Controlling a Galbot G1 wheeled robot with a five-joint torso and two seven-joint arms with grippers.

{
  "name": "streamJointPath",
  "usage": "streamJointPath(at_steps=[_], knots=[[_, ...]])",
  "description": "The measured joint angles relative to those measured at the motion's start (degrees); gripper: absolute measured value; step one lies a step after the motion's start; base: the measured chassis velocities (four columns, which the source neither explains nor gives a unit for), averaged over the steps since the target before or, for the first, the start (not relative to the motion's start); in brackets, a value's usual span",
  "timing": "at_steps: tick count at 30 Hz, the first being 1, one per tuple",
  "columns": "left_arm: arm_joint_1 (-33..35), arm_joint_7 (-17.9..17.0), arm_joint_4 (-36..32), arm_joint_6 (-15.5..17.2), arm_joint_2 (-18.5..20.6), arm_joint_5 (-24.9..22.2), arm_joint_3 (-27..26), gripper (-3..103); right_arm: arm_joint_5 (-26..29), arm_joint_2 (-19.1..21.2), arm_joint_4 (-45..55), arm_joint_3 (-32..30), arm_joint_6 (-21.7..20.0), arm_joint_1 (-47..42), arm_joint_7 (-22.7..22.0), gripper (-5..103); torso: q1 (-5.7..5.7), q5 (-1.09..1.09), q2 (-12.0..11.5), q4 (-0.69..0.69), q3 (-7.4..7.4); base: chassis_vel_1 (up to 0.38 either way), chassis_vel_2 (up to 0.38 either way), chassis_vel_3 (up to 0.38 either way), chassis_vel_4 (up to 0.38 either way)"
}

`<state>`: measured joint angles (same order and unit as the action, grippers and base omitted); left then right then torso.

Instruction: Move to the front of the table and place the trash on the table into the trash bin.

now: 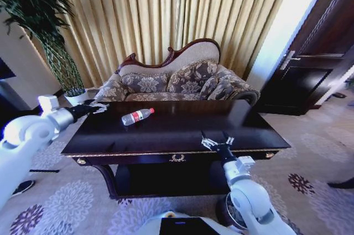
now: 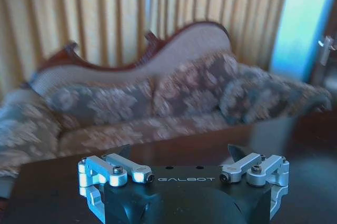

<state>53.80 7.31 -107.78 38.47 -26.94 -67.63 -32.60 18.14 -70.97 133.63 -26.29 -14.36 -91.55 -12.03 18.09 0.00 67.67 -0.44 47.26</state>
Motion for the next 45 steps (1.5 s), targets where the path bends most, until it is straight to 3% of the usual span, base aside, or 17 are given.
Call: streamJointPath(at_steps=[2, 4, 7, 9, 11, 18, 21, 29, 35, 45], knots=[[-4.93, 2.43, 2.48, 2.33, -0.19, 1.7, 4.68, 100, -0.11, 0.11, 0.08, -0.11, 0.36, -0.29, -0.02, 100, 0.0, -0.01, 0.0, 0.01, 0.0, 0.0, 0.0, 0.0, 0.0], [-5.99, 3.36, 3.1, 2.51, -0.27, 2.8, 5.87, 100, -0.12, 0.18, 0.11, -0.19, 0.44, -0.34, -0.03, 100, 0.0, 0.0, 0.0, 0.01, 0.0, 0.0, 0.0, 0.0, 0.0], [-11.47, 8.92, 6.3, 2.78, -0.74, 10.45, 12.18, 100, -0.12, 0.74, 0.15, -0.6, 0.76, -0.46, -0.06, 100, -0.01, -0.01, 0.0, 0.02, 0.0, 0.0, 0.0, 0.0, 0.0], [-12.09, 9.46, 6.62, 2.79, -0.75, 10.98, 12.84, 100, -0.12, 0.8, 0.16, -0.6, 0.78, -0.46, -0.06, 100, -0.01, -0.01, 0.0, 0.02, 0.0, 0.0, 0.0, 0.0, 0.0], [-16.61, 12.84, 8.99, 2.78, -0.83, 14.0, 18.11, 100, -0.04, 1.16, 0.04, -0.56, 0.87, -0.19, -0.07, 100, -0.01, -0.01, 0.0, 0.02, 0.0, 0.0, 0.0, 0.0, 0.0], [-24.96, 13.43, 12.94, 2.64, -2.77, 15.07, 26.6, 100, 0.12, 1.56, -0.55, -0.1, 0.94, 0.89, -0.06, 100, -0.01, 0.0, 0.0, 0.02, 0.0, 0.0, 0.0, 0.0, 0.0], [-28.37, 13.27, 14.3, 2.58, -5.3, 15.17, 30.23, 100, 0.13, 1.69, -0.8, -0.22, 1.19, 1.12, -0.06, 100, 0.0, -0.01, 0.0, 0.0, 0.0, 0.0, 0.0, 0.0, 0.0], [-29.95, 10.48, 14.5, 2.48, -9.23, 15.21, 34.3, 100, 0.14, 1.58, -1.41, -1.0, 2.1, 1.08, -0.07, 100, -0.01, 0.01, 0.0, -0.01, 0.0, 0.0, 0.0, 0.0, 0.0], [-28.08, 9.16, 13.61, 2.46, -9.65, 15.29, 34.87, 100, 0.01, 1.75, -2.0, -1.0, 2.24, 1.84, -0.14, 100, 0.0, 0.0, 0.0, 0.02, 0.0, 0.0, 0.0, 0.0, 0.0], [-21.34, 10.13, 11.59, 2.39, -8.13, 15.72, 29.7, 100, 0.08, 2.52, -3.69, -0.57, 2.25, 3.03, -0.31, 100, -0.01, 0.0, 0.01, 0.02, 0.0, 0.0, 0.0, 0.0, 0.0]])
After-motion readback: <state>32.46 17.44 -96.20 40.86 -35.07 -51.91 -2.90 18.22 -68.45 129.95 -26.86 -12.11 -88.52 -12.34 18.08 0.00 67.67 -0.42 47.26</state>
